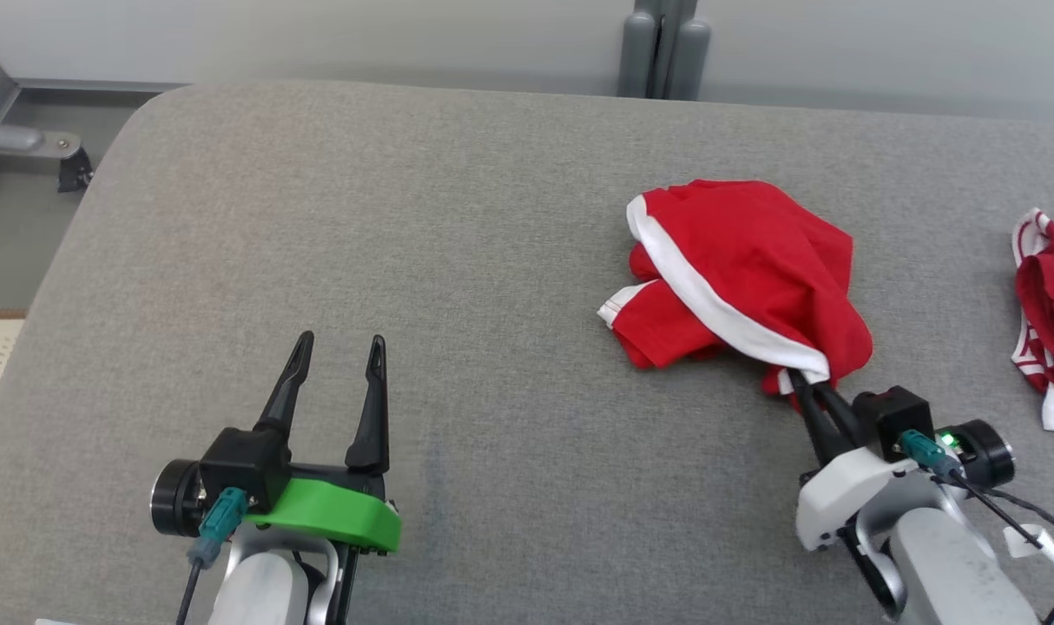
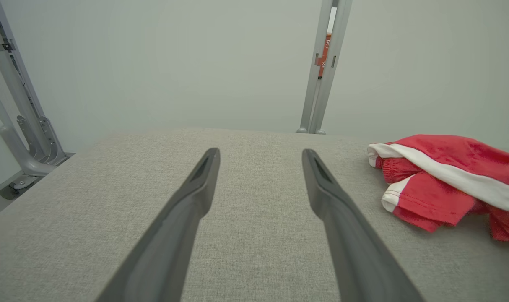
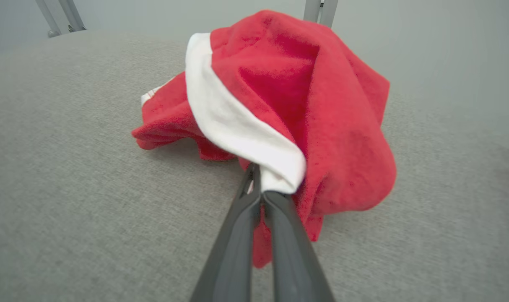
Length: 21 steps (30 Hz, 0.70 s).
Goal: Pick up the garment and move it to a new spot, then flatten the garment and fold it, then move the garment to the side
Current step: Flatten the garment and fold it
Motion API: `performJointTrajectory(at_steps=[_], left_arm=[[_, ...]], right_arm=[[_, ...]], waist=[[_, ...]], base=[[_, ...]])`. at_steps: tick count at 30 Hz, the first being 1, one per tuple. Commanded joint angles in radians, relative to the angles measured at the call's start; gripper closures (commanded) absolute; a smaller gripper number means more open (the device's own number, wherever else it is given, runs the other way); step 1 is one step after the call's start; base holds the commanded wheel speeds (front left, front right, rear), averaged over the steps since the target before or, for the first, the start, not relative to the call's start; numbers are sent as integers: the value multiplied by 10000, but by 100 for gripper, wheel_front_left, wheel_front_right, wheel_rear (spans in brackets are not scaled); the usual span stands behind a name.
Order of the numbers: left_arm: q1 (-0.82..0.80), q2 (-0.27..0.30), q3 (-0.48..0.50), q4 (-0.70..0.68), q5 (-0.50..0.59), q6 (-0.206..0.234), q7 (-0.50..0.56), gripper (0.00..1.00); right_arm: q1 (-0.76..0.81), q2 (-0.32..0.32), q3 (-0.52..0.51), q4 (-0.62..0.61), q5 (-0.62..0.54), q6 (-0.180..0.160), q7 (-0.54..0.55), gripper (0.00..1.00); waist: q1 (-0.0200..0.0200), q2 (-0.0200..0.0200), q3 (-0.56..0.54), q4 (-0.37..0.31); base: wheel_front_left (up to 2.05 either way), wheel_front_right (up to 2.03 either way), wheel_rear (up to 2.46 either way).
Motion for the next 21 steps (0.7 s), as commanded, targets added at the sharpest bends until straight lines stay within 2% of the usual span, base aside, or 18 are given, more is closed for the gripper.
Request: performJointTrajectory(at_steps=[1, 6, 10, 15, 20, 21], left_arm=[[199, 15, -20, 48, -60, 46, -1, 0], [207, 14, -8, 111, 23, 33, -1, 0], [176, 16, 33, 63, -32, 76, -1, 0], [156, 17, -101, 100, -90, 38, -1, 0], [73, 18, -136, 191, 0, 34, -1, 0], [37, 18, -133, 208, 31, 13, -1, 0]], right_arm=[[197, -221, -18, -254, -334, -7, 97, 100], [553, -1599, 216, -1563, -1959, -10, 646, 100], [1223, -2381, 246, -2227, -2461, -10, 1012, 100], [2219, -2589, -156, -2689, -2281, -8, 1106, 100], [2910, -2202, -613, -2494, -2101, -10, 1095, 100], [2911, -2074, -699, -2451, -2114, -10, 1005, 66]], waist=[[0, -1, -254, -532], [0, -1, -353, -1116], [0, -1, -348, -1474], [0, -1, -275, -1790], [0, -1, -113, -2074], [0, -1, -86, -2114]], base=[[0, 0, 0], [0, 0, 0], [0, 0, 0], [0, 0, 0], [0, 0, 0], [0, 0, 0]])
